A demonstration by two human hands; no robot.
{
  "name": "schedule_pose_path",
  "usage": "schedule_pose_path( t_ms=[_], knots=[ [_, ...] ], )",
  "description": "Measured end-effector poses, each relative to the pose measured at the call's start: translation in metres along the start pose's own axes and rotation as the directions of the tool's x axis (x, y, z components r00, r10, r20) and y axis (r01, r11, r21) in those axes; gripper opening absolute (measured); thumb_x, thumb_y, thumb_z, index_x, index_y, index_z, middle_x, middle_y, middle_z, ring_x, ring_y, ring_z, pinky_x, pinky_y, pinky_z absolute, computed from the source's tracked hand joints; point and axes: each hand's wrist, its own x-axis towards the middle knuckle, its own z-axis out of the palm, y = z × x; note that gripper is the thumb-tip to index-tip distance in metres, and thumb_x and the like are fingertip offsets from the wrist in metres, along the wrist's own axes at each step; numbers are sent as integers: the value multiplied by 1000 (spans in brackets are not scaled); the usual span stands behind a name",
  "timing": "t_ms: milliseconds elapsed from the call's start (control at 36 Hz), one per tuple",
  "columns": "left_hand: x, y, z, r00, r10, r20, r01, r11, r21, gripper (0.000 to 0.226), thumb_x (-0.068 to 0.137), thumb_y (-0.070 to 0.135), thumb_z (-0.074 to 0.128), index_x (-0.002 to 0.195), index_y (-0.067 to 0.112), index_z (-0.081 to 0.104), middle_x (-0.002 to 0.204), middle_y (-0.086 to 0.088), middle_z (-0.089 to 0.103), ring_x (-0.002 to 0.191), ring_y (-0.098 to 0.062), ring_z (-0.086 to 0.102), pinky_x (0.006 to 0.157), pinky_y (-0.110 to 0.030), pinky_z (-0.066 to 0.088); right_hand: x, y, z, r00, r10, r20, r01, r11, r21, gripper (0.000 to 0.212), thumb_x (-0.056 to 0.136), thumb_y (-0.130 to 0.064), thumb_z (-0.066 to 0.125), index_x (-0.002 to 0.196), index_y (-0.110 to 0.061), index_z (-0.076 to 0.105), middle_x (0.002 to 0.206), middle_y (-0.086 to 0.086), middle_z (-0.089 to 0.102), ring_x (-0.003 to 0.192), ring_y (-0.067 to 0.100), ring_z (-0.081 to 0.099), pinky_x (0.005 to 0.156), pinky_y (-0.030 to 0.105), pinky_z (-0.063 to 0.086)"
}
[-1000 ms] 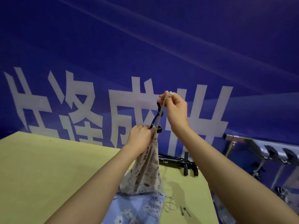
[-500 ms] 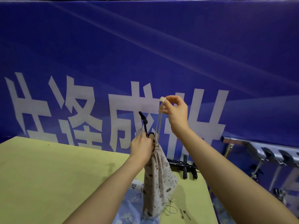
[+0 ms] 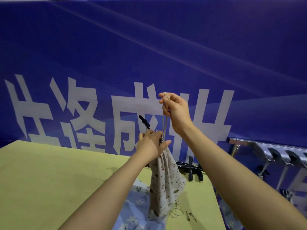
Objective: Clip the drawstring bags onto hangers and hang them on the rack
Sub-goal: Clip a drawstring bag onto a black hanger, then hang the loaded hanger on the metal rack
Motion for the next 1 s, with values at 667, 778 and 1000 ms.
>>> schedule_pose_path(
  t_ms=[667,778,1000],
  knots=[
    [20,130,21,988,103,116,-144,888,437,60,94,60,25,105,14,62,113,-7,62,116,-27,39,94,-38,27,-19,-45,-116,923,-153,-354,122,986,-110,14,95,-9,53,96,-2,65,65,-1,56,49,4,45,46,17,38],
    [17,172,32,985,125,118,-166,874,458,65,93,63,22,91,14,64,103,-8,65,112,-27,42,94,-38,26,-25,-56,-157,916,-170,-362,129,982,-136,12,93,-8,56,89,-2,65,56,-3,54,46,5,45,45,17,37],
    [3,280,51,983,90,163,-148,910,386,65,86,72,30,93,14,59,93,-5,67,92,-24,61,86,-34,38,-53,-82,-263,938,-119,-327,74,987,-146,11,89,-3,58,84,4,65,58,7,51,43,7,41,41,18,34]
  ],
)
